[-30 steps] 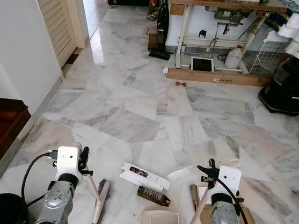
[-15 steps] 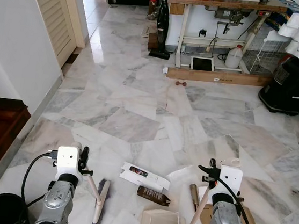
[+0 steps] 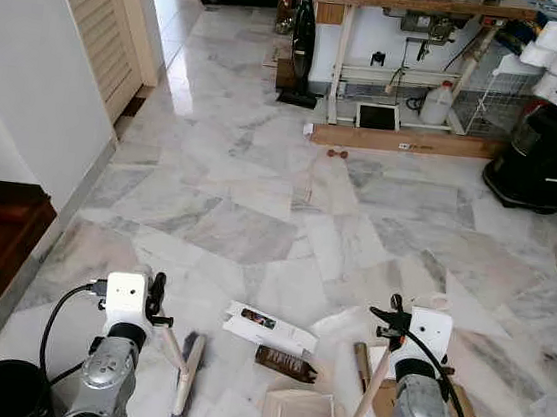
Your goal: Sweep floor
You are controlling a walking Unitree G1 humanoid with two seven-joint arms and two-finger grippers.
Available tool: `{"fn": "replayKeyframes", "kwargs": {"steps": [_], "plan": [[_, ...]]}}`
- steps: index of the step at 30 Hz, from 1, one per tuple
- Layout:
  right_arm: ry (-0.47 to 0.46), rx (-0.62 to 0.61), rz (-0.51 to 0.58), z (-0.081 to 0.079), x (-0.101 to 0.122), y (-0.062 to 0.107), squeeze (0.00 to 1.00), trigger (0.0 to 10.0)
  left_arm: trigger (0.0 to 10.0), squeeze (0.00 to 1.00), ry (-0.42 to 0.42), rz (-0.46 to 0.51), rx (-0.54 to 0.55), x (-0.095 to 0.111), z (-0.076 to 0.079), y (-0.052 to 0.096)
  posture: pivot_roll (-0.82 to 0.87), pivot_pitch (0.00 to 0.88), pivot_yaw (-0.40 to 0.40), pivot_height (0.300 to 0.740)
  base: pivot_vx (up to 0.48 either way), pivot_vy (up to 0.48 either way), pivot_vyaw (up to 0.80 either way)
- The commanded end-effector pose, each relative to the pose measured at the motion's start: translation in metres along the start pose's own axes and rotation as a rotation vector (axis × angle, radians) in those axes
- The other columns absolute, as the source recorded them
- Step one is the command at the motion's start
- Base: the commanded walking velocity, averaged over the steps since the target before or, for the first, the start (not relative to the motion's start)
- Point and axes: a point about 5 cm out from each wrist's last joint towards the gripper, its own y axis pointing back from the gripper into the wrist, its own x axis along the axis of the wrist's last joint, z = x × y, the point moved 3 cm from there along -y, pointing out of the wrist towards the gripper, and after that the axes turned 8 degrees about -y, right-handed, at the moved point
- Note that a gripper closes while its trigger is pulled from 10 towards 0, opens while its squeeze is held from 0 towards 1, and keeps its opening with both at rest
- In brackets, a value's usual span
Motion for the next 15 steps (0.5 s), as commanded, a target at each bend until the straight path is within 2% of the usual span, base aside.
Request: {"fn": "replayKeyframes", "kwargs": {"steps": [1, 15], "plan": [[-0.019, -0.002, -0.014, -0.0023, -0.0032, 0.001, 0.0, 10.0, 10.0, 0.0, 0.009, -0.074, -0.006, -0.0153, 0.0005, 0.0062, -0.02, 0.0, 0.042, 0.74, 0.0, 0.0, 0.0], [-0.014, 0.003, -0.014, -0.0024, -0.0034, 0.0012, 0.0, 10.0, 10.0, 0.0, 0.01, -0.075, -0.004, -0.0157, 0.0006, 0.0066, -0.02, 0.0, 0.04, 0.74, 0.0, 0.0, 0.0]]}}
